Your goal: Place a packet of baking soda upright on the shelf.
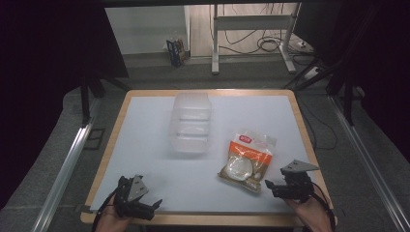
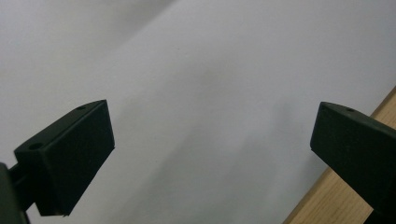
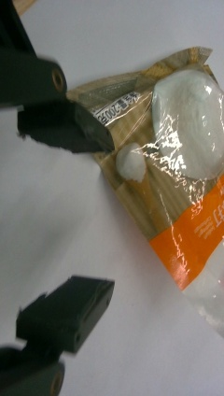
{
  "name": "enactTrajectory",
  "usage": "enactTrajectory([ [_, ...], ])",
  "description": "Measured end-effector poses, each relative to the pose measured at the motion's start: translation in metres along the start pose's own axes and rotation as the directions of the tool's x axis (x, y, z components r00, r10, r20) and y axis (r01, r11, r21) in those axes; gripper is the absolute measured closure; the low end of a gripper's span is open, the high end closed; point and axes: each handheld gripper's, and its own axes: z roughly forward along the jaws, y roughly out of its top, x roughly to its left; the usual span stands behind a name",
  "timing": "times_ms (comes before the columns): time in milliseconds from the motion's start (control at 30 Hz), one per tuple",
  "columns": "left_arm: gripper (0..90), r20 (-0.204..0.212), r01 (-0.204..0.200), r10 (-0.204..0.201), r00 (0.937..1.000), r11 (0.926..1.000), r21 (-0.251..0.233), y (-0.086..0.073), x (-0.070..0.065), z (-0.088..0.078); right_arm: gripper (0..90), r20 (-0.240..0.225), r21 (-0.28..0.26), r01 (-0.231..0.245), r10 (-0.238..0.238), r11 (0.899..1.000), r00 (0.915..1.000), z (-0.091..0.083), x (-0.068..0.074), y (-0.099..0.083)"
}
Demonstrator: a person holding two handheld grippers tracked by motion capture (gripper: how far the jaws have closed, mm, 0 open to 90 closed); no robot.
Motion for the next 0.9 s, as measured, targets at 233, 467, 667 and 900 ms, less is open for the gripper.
enactTrajectory([
  [233,0.0,0.001,-0.002,0.002,1.0000,1.0000,0.000,0.000,0.000,0.000,63.1,-0.041,0.021,0.023,-0.022,1.000,0.9989,0.001,0.005,0.007],
  [467,0.0,-0.001,-0.006,0.006,1.0000,1.0000,0.000,0.000,-0.001,0.000,88.3,-0.057,0.093,0.106,-0.101,0.990,0.9932,0.011,0.010,0.009],
  [667,0.0,0.000,-0.008,0.008,1.0000,1.0000,0.003,0.000,-0.001,0.001,88.4,-0.084,0.123,0.138,-0.128,0.983,0.9882,0.020,0.015,0.010],
  [900,0.0,-0.001,-0.013,0.013,0.9999,0.9999,0.007,0.000,-0.001,0.001,88.5,-0.119,0.151,0.121,-0.103,0.981,0.9875,0.030,0.015,0.009],
])
